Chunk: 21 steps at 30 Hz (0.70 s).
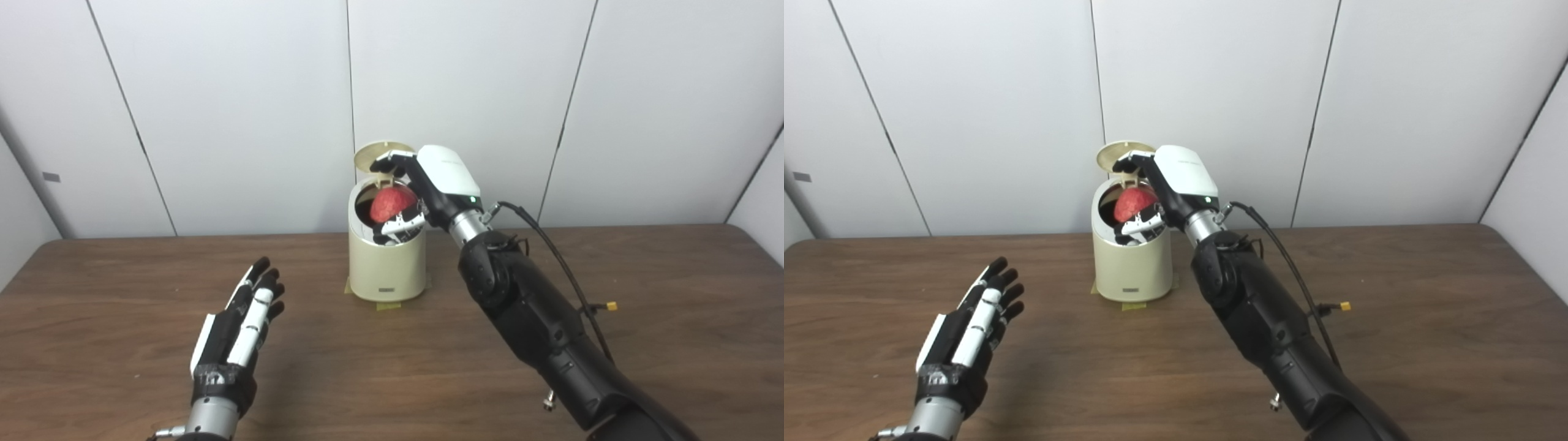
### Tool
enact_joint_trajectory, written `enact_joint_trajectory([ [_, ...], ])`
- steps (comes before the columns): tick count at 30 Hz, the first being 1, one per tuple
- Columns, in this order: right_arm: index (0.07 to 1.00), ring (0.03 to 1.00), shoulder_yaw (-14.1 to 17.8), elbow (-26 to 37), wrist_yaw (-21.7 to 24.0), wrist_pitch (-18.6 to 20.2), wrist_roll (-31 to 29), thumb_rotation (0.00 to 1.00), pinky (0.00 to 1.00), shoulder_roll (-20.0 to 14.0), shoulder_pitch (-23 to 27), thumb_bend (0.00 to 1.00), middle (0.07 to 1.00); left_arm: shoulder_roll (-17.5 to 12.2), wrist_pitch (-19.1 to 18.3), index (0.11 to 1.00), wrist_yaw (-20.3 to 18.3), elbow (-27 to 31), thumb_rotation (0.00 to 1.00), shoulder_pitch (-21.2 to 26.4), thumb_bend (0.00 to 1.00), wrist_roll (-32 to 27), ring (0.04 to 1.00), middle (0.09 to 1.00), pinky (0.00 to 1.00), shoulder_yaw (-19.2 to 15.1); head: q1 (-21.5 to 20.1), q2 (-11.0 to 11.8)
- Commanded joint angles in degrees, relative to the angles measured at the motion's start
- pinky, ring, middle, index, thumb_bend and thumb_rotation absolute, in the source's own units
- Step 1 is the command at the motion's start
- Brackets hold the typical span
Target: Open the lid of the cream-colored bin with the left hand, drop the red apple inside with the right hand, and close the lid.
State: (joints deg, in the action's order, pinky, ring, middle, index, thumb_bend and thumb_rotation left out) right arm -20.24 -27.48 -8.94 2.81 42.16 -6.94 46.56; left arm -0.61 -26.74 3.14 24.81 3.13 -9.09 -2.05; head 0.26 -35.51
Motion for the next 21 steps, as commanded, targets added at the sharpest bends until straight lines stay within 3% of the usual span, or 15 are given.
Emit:
enact_joint_trajectory([
  [1,0.723,0.763,0.23,1.34,-0.59,0.28,0.82,0.16,0.81,-0.84,2.92,0.86,0.737,-0.11,1.38,0.967,-0.85,1.2,0.66,2.07,0.53,0.37,0.934,0.95,0.95,0.46,0.01,-0.05],
  [12,0.68,0.73,-0.4,1.06,-1.16,-0.59,1.26,0.16,0.78,-1.54,3.3,0.85,0.717,0.24,2.04,0.969,-1.26,0.23,0.65,2.41,0.53,0.86,0.932,0.946,0.95,0.47,-0.11,0.21],
  [13,0.667,0.722,0.01,1.1,-2.06,-1.56,0.7,0.15,0.73,-1.42,3.18,0.84,0.708,0.23,2.12,0.971,-1.3,0.16,0.65,2.42,0.52,0.9,0.936,0.949,0.95,0.48,-0.12,0.24],
  [14,0.564,0.644,0.32,1.13,-2.71,-2.29,0.28,0.14,0.6,-1.33,3.09,0.65,0.638,0.23,2.17,0.974,-1.32,0.11,0.65,2.42,0.52,0.93,0.937,0.951,0.95,0.49,-0.12,0.24],
  [16,0.537,0.473,1.85,1.47,-3.96,-4.59,-2.25,0.04,0.41,-0.72,2.67,0.53,0.528,0.29,2.02,0.974,-1.23,0.01,0.65,2.51,0.53,0.94,0.936,0.949,0.95,0.44,-0.12,0.25],
  [21,0.523,0.414,3.15,2.56,-4.69,-7.13,-3.89,0.0,0.34,-1.15,1.97,0.5,0.508,0.2,2.34,0.974,-1.39,-0.48,0.65,2.69,0.55,0.99,0.935,0.951,0.94,0.44,-0.02,0.44],
])
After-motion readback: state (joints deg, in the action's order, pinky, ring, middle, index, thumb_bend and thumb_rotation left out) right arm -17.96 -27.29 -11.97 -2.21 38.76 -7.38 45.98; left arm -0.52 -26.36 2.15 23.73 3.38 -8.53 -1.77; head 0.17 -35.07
